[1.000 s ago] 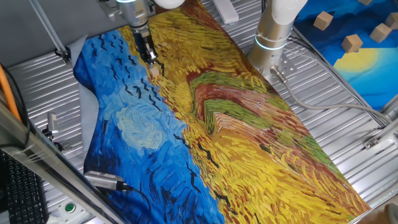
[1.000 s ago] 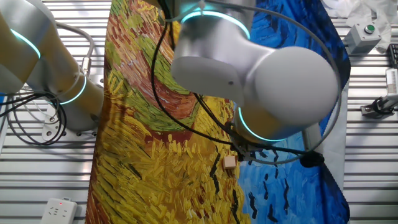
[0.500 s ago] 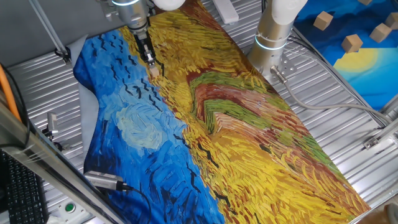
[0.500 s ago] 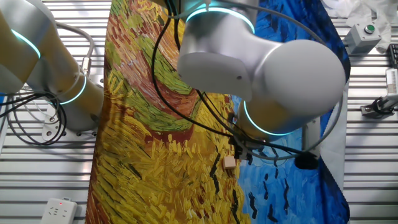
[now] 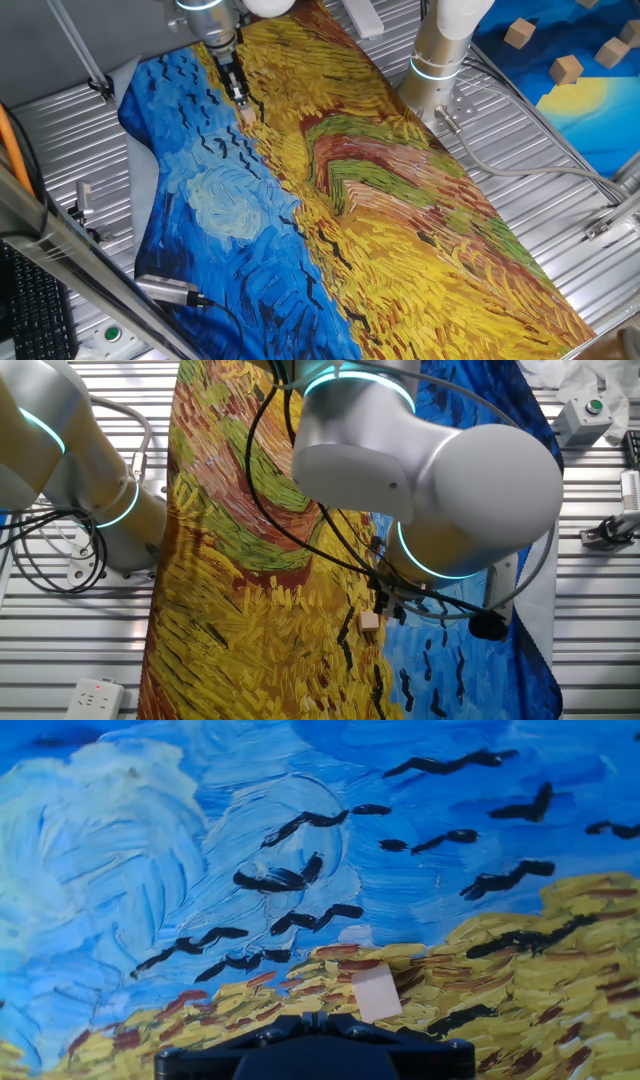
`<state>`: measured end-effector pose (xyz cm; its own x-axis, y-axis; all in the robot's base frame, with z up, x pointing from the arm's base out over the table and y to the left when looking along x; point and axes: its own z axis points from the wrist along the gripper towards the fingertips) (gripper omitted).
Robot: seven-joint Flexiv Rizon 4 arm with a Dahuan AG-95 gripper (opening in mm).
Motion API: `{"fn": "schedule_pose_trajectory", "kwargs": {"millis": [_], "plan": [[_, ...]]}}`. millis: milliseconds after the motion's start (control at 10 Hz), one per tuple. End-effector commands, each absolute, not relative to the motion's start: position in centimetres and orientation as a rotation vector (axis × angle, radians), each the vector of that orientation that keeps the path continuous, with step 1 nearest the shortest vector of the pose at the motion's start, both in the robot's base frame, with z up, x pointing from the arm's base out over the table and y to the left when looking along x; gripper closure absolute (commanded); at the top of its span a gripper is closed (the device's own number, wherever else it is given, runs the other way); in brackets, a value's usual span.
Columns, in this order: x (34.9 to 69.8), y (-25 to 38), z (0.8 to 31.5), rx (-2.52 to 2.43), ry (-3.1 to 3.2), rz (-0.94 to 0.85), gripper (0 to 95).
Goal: Pick up the small block on the left and move it to the right
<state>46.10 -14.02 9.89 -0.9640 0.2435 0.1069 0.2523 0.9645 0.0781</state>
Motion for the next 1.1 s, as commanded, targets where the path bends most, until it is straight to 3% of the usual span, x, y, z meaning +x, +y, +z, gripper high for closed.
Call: {"fn": "schedule_pose_trajectory", "kwargs": {"millis": [100, 700, 1100], "plan": [[46.0, -14.0, 10.0, -0.385, -3.024, -0.127, 95.0], [45.7, -14.4, 9.7, -0.386, -3.022, -0.113, 95.0], [43.3, -16.9, 8.8, -0.338, -3.037, -0.104, 95.0]]}}
